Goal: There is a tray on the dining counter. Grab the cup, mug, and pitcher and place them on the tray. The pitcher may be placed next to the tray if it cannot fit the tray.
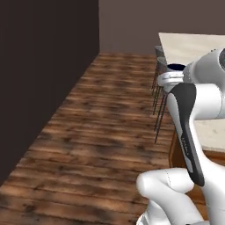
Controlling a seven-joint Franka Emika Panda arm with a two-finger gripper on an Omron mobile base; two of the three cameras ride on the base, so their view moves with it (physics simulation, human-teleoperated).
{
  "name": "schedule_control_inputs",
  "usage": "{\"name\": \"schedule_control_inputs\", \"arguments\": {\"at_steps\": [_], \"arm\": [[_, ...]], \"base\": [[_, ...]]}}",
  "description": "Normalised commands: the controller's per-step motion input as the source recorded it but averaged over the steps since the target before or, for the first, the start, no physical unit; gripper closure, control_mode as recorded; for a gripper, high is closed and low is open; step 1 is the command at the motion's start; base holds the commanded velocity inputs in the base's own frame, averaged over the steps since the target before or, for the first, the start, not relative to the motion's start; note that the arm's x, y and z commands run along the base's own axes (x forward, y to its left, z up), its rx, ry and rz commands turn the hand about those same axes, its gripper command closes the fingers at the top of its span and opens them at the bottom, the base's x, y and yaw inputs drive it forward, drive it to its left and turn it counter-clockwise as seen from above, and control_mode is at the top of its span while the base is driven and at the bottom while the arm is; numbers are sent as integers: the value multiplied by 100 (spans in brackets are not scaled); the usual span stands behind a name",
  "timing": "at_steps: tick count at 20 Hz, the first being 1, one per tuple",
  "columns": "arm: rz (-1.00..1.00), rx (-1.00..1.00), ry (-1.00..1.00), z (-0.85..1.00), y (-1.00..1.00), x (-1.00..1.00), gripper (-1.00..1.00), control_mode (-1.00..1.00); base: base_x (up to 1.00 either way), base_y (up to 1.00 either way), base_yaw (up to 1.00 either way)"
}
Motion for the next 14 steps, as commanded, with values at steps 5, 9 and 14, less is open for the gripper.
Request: {"name": "schedule_control_inputs", "arguments": {"at_steps": [5,9,14], "arm": [[0,0,0,0,0,0,100,100],[0,0,0,0,0,0,100,100],[0,0,0,0,0,0,100,100]], "base": [[98,99,-50],[91,75,-57],[74,64,-66]]}}
